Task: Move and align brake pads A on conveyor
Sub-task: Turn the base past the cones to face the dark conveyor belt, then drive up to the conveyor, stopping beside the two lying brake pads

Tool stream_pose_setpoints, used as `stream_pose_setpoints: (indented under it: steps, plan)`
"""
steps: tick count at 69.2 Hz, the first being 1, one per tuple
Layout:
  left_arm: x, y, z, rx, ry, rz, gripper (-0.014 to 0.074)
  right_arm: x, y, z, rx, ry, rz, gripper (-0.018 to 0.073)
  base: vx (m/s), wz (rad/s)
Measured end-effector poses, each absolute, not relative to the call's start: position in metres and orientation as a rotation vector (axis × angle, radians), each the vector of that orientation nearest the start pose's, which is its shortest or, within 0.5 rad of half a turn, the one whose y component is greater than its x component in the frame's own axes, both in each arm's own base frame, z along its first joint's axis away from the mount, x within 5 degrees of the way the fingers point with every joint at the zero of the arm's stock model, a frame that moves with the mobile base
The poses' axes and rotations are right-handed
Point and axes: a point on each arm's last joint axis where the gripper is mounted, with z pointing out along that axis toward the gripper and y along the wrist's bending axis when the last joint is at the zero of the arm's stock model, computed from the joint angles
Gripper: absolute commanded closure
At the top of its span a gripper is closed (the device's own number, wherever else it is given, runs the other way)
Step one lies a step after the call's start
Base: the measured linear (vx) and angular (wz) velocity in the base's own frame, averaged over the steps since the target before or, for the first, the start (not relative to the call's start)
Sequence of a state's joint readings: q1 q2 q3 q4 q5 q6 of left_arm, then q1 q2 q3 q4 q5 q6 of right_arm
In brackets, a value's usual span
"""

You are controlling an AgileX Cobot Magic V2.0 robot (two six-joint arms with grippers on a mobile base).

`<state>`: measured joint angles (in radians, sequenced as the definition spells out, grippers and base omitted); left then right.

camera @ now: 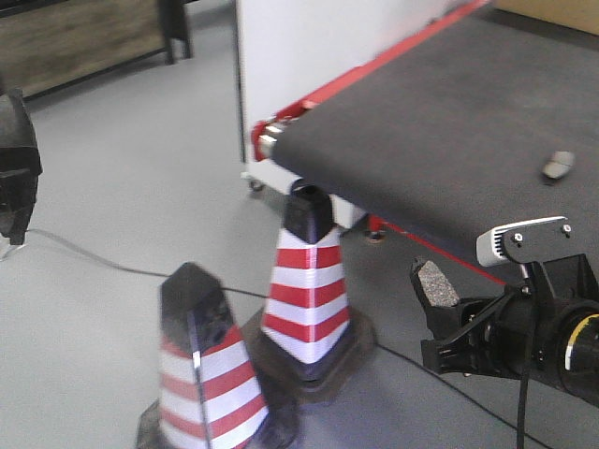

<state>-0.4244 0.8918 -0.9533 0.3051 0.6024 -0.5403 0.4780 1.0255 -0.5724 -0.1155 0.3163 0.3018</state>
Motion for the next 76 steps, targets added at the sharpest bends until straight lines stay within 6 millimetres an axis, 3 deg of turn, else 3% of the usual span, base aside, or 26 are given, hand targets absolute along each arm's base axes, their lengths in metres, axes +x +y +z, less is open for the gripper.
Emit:
stream_pose_setpoints:
  steps: [43, 76]
  plan:
    - [0.1696, -0.0597, 0.3881, 0.028, 2.008, -0.286, 0.0398, 0.1782, 0.0886, 0.2581, -0.304, 2.250, 0.318, 0.0463, 0.17, -0.64]
    - [0.1695, -0.0600, 0.3883, 0.031, 2.006, -0.287, 0.0398, 0.1779, 0.0884, 0.2577, -0.305, 2.256, 0.315, 0.0463, 0.11, -0.42]
